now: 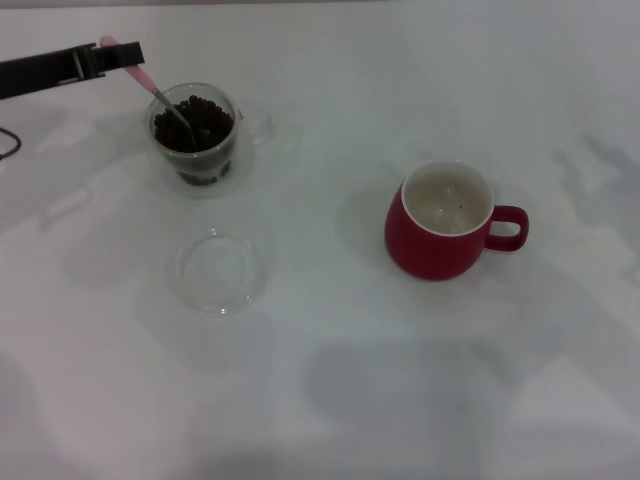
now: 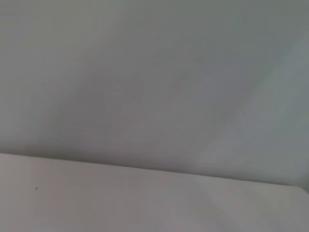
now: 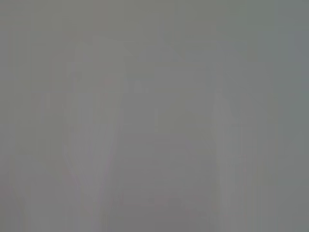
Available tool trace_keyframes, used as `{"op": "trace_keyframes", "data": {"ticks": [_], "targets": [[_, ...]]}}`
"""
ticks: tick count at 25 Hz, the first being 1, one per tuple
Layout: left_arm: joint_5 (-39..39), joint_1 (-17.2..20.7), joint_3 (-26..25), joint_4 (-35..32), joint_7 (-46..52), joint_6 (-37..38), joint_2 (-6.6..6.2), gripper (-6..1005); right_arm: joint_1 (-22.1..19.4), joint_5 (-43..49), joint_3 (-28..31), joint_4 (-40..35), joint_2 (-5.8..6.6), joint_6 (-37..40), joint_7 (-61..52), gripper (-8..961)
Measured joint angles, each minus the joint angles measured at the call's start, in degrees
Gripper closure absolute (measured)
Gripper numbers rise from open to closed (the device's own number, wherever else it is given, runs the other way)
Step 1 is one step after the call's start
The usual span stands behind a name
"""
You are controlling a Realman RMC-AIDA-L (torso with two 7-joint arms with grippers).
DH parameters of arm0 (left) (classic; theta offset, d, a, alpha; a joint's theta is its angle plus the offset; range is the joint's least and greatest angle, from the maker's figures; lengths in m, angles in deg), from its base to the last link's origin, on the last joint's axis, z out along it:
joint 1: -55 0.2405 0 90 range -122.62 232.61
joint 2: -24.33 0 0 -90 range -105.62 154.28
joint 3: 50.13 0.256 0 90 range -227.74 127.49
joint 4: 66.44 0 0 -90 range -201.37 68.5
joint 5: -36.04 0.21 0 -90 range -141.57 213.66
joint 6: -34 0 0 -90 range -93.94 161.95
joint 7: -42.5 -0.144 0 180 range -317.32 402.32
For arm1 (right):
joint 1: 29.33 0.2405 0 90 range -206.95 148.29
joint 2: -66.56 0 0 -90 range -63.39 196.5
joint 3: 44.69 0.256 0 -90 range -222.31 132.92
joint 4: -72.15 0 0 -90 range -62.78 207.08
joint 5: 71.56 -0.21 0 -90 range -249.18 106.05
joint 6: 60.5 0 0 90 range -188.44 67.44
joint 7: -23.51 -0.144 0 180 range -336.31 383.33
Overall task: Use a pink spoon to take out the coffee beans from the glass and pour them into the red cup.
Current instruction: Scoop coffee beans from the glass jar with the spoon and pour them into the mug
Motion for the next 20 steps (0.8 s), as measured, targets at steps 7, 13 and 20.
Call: {"op": "trace_keyframes", "data": {"ticks": [7, 13, 20], "targets": [[-4.87, 2.53, -0.81, 0.77, 0.76, 0.21, 0.68, 863, 0.26, -0.05, 0.08, 0.01, 0.07, -0.56, 0.0, 503], [-10.02, 5.08, -0.86, 2.9, 1.86, 0.18, 0.55, 863, 0.52, -0.09, 0.08, 0.01, 0.11, -1.82, 0.0, 503], [-14.62, 7.67, -0.95, 5.82, 3.1, -0.01, 0.11, 862, 0.9, -0.09, 0.08, 0.0, 0.13, -2.67, 0.0, 503]]}}
